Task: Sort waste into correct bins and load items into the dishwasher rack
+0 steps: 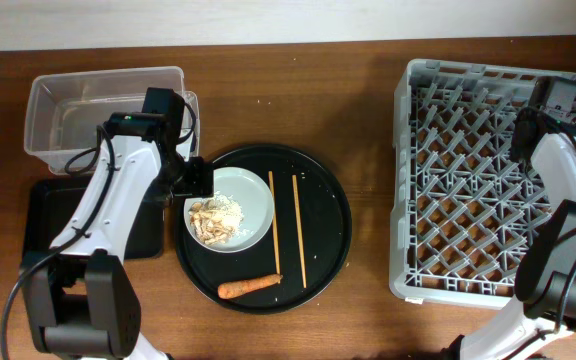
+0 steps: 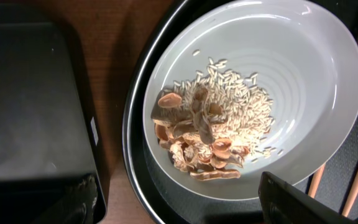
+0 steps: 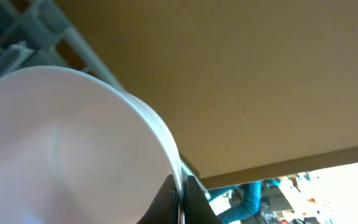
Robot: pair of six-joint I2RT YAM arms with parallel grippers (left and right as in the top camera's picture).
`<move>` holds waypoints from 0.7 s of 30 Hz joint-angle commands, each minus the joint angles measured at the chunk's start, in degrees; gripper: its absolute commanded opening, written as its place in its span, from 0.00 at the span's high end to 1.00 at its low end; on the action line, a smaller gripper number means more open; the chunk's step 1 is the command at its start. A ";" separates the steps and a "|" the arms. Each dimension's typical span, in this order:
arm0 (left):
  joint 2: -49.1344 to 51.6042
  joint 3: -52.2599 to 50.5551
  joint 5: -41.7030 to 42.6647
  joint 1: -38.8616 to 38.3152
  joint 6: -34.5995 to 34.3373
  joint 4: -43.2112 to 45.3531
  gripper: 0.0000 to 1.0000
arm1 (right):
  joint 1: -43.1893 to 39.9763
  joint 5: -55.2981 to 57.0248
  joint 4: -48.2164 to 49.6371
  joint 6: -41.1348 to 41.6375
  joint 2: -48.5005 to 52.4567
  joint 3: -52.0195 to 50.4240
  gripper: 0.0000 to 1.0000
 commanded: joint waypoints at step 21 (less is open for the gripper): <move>-1.57 0.22 0.61 0.20 -0.35 -0.26 0.01 | 28.04 -85.35 -31.91 3.89 -19.82 0.39 0.26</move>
